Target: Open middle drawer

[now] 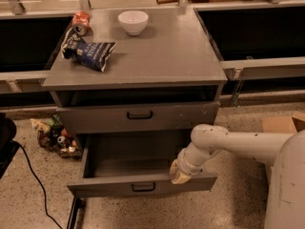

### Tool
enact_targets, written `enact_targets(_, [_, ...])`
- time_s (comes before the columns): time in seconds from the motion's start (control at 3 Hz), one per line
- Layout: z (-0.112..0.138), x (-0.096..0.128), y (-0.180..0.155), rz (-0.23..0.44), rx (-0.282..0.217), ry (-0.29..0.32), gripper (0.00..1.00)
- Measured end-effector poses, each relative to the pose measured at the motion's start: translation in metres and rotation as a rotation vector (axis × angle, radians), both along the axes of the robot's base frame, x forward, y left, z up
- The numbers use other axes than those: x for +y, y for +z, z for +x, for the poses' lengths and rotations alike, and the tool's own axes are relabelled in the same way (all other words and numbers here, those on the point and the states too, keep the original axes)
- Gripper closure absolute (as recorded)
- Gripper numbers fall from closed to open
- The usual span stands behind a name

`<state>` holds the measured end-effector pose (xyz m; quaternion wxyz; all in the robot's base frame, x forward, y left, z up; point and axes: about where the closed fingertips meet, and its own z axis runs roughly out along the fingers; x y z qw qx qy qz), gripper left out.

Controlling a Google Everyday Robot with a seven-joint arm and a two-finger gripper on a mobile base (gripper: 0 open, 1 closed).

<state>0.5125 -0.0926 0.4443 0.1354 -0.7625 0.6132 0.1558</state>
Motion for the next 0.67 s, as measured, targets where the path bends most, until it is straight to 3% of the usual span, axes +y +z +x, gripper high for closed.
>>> enact_targets(0.67, [-0.030,0.004,0.000,0.046,0.056,0.025,1.00])
